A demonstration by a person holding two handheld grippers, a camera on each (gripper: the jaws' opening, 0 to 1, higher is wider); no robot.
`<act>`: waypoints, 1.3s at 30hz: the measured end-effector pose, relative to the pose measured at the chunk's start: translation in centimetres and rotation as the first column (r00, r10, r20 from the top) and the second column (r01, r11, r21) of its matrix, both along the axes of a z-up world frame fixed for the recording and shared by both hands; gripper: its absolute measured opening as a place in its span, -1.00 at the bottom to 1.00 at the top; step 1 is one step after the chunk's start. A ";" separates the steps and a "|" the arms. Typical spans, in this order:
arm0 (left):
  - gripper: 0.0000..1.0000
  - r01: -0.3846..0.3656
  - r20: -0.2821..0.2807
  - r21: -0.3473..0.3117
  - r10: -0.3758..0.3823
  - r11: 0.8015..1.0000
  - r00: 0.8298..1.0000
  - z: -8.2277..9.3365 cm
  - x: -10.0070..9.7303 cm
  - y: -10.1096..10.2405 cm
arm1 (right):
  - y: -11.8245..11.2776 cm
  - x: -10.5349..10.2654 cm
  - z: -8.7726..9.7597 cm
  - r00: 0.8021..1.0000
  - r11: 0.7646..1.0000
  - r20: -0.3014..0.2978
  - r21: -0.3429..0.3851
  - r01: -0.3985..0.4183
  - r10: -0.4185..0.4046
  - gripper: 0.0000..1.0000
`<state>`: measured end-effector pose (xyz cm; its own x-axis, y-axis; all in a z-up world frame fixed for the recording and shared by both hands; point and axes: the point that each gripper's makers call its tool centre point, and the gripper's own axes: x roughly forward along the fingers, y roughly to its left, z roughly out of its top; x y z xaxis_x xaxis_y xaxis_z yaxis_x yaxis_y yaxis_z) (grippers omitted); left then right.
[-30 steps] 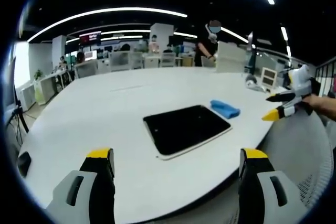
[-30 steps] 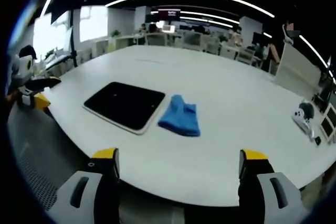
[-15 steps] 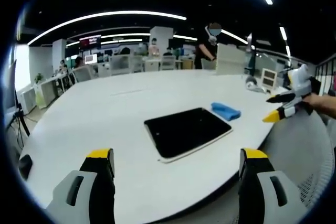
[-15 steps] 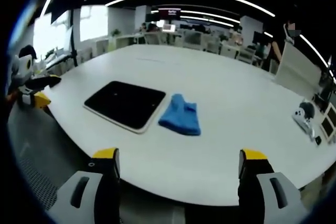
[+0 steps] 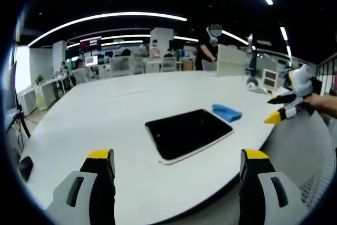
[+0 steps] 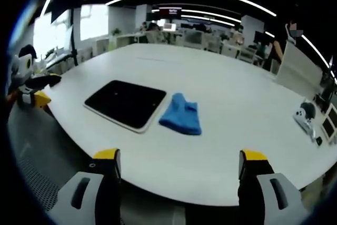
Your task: Wipe the mirror surface with the cleaning cloth until all visible marks leave the cleaned area.
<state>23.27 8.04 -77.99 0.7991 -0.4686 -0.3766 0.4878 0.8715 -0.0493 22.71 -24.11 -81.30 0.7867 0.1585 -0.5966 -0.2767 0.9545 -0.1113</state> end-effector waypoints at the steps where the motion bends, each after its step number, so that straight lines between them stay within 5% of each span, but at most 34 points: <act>1: 0.98 0.001 0.000 0.000 -0.001 1.000 1.000 0.0 0.0 0.0 | 0.0 0.0 0.0 1.000 1.000 0.000 0.000 0.000 0.000 0.85; 39: 0.93 0.006 -0.012 -0.002 -0.006 1.000 1.000 -0.1 -0.1 -0.1 | 0.6 0.0 0.1 0.998 0.998 -0.015 0.000 -0.063 0.063 0.69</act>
<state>23.20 7.92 -78.08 0.7918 -0.4739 -0.3854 0.4922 0.8686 -0.0567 22.71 -23.48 -81.16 0.7663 0.2073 -0.6081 -0.3381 0.9350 -0.1072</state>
